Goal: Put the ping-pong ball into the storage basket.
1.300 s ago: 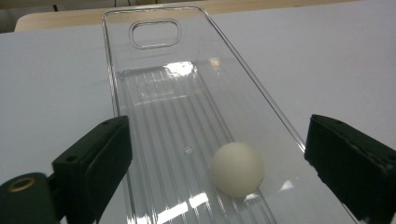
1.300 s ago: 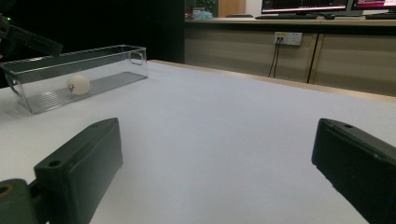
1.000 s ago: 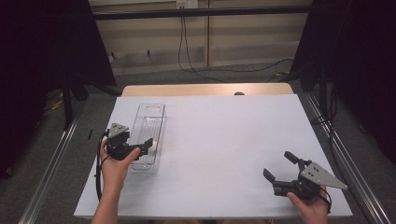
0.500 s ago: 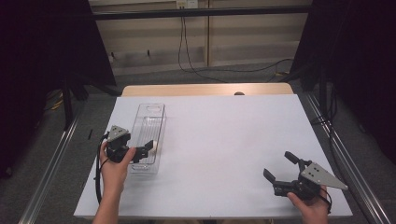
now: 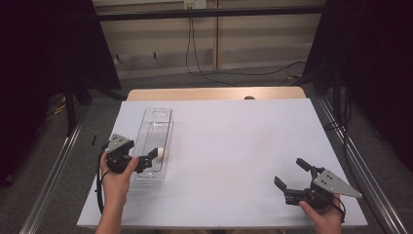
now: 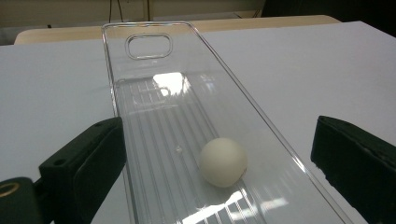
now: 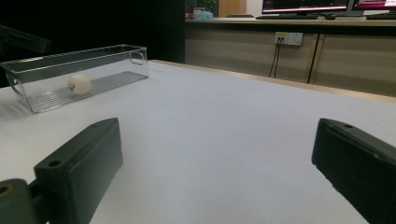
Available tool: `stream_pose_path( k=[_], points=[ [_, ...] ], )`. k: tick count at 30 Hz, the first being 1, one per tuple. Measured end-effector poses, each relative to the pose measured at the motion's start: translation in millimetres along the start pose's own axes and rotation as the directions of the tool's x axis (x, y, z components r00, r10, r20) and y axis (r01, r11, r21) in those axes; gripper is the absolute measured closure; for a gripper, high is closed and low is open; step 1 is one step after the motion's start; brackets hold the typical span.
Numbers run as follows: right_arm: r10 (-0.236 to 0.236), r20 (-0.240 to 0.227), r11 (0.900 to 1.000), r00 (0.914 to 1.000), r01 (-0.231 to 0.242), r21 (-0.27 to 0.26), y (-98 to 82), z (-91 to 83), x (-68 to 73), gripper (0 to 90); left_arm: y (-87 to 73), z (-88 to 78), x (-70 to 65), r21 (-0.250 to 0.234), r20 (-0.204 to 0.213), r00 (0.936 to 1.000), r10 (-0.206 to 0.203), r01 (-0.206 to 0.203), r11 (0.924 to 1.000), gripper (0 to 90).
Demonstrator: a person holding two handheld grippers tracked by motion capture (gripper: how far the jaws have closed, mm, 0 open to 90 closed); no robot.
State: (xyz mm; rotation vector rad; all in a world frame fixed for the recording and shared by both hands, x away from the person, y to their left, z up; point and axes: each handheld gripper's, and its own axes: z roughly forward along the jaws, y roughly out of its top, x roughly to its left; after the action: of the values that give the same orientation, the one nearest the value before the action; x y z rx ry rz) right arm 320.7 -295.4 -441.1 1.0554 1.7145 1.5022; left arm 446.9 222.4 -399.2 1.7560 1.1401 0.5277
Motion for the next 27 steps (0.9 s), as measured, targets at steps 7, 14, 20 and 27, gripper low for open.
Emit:
stream_pose_path(
  k=[7, 14, 20, 27],
  points=[
    [0.000, -0.005, 1.000, 1.0000, 0.000, 0.005, -0.1, -0.1, 0.2, 1.4, -2.7, -6.0, -0.3, -0.018, 0.010, 0.9999, 0.007, -0.007, 0.9998, 3.5],
    [0.002, 0.000, 1.000, 1.0000, -0.002, 0.001, -0.3, 0.8, 0.3, 1.4, -6.3, -10.1, 0.1, -0.033, 0.014, 0.9998, 0.014, -0.013, 0.9994, 3.5],
    [0.001, -0.002, 1.000, 1.0000, -0.001, 0.000, -0.5, 1.4, 0.4, 1.4, -9.3, -12.7, 1.2, -0.048, 0.015, 0.9999, 0.008, -0.007, 0.9988, 3.5],
    [-0.003, -0.009, 1.000, 1.0000, 0.003, 0.005, -0.7, 1.3, 0.5, 1.4, -12.0, -17.4, 1.2, -0.056, 0.017, 0.9997, 0.016, -0.015, 0.9983, 3.6]
  ],
)
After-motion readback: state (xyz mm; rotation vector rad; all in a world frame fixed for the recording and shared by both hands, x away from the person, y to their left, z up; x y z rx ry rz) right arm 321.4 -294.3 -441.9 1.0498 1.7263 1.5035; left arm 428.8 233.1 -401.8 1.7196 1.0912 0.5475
